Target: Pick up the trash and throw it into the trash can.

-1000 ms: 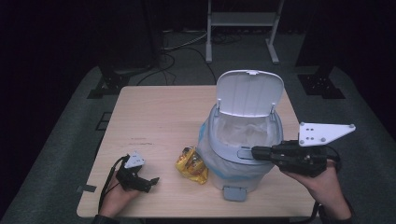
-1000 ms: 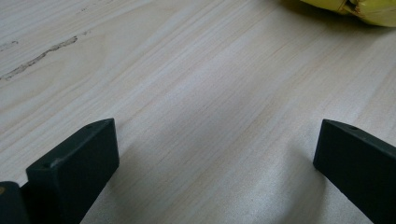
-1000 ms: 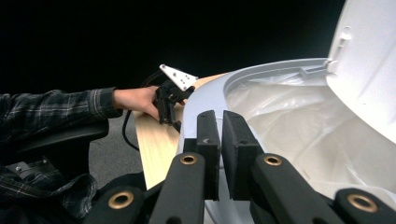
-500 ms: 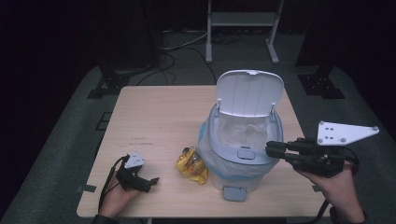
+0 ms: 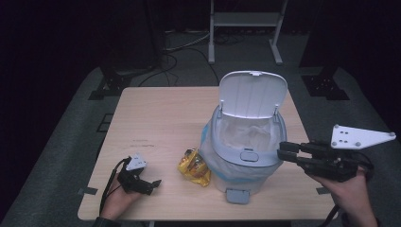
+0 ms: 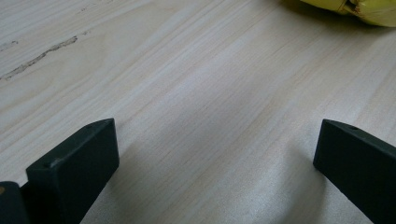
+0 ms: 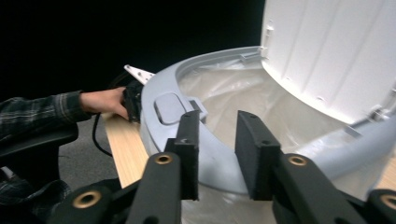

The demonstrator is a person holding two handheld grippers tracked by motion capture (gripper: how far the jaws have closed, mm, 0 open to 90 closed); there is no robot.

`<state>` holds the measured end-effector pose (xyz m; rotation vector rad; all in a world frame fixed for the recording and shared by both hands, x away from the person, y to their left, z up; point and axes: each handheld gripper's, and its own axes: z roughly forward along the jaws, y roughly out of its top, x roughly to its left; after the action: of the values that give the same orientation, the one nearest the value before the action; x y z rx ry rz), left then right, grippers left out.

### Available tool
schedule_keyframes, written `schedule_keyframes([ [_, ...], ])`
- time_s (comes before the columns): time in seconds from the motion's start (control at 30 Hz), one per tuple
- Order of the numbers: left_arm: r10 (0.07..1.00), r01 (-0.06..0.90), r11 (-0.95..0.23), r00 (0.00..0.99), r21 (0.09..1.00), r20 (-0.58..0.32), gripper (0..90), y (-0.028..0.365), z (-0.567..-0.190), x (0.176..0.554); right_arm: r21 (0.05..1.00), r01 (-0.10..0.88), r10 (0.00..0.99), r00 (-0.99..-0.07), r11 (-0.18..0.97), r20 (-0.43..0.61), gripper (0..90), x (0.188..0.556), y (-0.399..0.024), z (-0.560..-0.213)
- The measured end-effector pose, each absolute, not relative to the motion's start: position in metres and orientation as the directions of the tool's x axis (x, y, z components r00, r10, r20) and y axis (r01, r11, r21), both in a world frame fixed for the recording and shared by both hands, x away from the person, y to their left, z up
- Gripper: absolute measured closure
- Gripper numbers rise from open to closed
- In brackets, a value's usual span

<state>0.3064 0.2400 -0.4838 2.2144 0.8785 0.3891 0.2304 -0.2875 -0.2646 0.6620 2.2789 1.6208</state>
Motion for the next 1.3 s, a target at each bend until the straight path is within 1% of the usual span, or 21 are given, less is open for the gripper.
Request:
schedule_keyframes([
  [0.1, 0.690, 0.476, -0.516, 0.723, 0.712, 0.017, 0.0, 0.240, -0.484, 0.306, 0.939, 0.218, 0.520, -0.852, 0.266, 0.051, 67.6, 0.229, -0.291, -0.266],
  [0.17, 0.690, 0.476, -0.515, 0.723, 0.713, 0.016, 0.0, 0.240, -0.484, 0.306, 0.938, 0.228, 0.544, -0.838, 0.261, 0.052, 64.5, 0.228, -0.299, -0.269],
  [0.2, 0.690, 0.476, -0.515, 0.723, 0.713, 0.016, 0.0, 0.240, -0.484, 0.306, 0.938, 0.228, 0.544, -0.838, 0.261, 0.052, 64.5, 0.228, -0.299, -0.269],
  [0.23, 0.690, 0.476, -0.516, 0.723, 0.712, 0.017, 0.0, 0.240, -0.484, 0.306, 0.938, 0.233, 0.560, -0.827, 0.258, 0.051, 61.4, 0.227, -0.304, -0.271],
  [0.53, 0.690, 0.476, -0.515, 0.723, 0.713, 0.016, 0.0, 0.240, -0.484, 0.306, 0.928, 0.271, 0.620, -0.783, 0.255, 0.058, 49.8, 0.229, -0.320, -0.287],
  [0.8, 0.691, 0.476, -0.515, 0.723, 0.713, 0.016, 0.0, 0.240, -0.484, 0.306, 0.927, 0.267, 0.646, -0.762, 0.262, 0.037, 37.9, 0.231, -0.328, -0.301],
  [1.1, 0.690, 0.477, -0.517, 0.724, 0.711, 0.016, 0.0, 0.240, -0.484, 0.306, 0.917, 0.275, 0.671, -0.741, 0.289, 0.011, 31.2, 0.234, -0.336, -0.322],
  [1.13, 0.690, 0.477, -0.517, 0.724, 0.711, 0.016, 0.0, 0.240, -0.484, 0.306, 0.915, 0.278, 0.679, -0.734, 0.293, 0.005, 29.5, 0.236, -0.338, -0.329],
  [1.27, 0.690, 0.477, -0.517, 0.724, 0.711, 0.016, 0.0, 0.240, -0.484, 0.306, 0.908, 0.294, 0.691, -0.723, 0.297, 0.008, 28.1, 0.238, -0.342, -0.340],
  [1.3, 0.690, 0.477, -0.517, 0.724, 0.711, 0.016, 0.0, 0.240, -0.484, 0.306, 0.908, 0.296, 0.695, -0.719, 0.296, 0.009, 26.6, 0.240, -0.343, -0.347],
])
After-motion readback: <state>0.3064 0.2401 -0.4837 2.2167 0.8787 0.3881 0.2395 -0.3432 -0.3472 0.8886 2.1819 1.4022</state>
